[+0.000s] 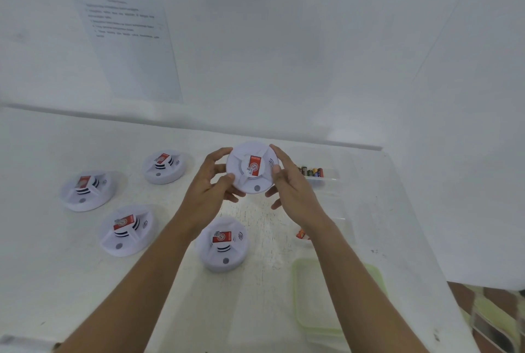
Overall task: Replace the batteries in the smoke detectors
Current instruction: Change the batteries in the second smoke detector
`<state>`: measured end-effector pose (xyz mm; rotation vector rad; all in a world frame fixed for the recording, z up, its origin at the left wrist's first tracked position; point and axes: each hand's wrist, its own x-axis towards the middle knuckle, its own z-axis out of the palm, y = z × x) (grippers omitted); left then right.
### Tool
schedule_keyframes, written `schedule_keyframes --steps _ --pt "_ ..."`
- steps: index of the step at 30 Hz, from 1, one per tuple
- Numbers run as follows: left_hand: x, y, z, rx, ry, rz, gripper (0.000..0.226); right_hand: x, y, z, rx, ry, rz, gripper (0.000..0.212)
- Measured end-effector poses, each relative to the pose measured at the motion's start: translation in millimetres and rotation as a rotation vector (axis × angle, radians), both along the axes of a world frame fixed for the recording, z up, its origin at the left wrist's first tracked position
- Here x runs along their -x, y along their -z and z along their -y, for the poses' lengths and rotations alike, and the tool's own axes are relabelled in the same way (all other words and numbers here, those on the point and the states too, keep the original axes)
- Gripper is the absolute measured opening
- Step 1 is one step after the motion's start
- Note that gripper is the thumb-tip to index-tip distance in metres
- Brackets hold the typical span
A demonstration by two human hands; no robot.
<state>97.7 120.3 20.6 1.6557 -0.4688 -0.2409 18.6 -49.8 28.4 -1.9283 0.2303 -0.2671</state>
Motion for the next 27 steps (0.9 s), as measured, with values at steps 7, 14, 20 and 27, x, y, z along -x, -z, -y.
schedule_keyframes --steps 7,14,20,27 --pt "-5 12 -6 -0.004 -0.028 -0.035 0.041 -5 12 -4 -0.003 -0.026 -0.027 0.047" --pt "-9 15 -13 -0.018 -0.047 -0.052 0.041 -12 12 -10 -0.019 -0.055 -0.063 0.045" --pt "-13 14 -20 -0.02 -0.034 -0.062 0.04 -16 15 -12 -0.043 -0.055 -0.079 0.042" --pt "-18 12 -22 -0.024 -0.022 -0.047 0.039 -21 16 -12 -0.042 -0.051 -0.083 0.042"
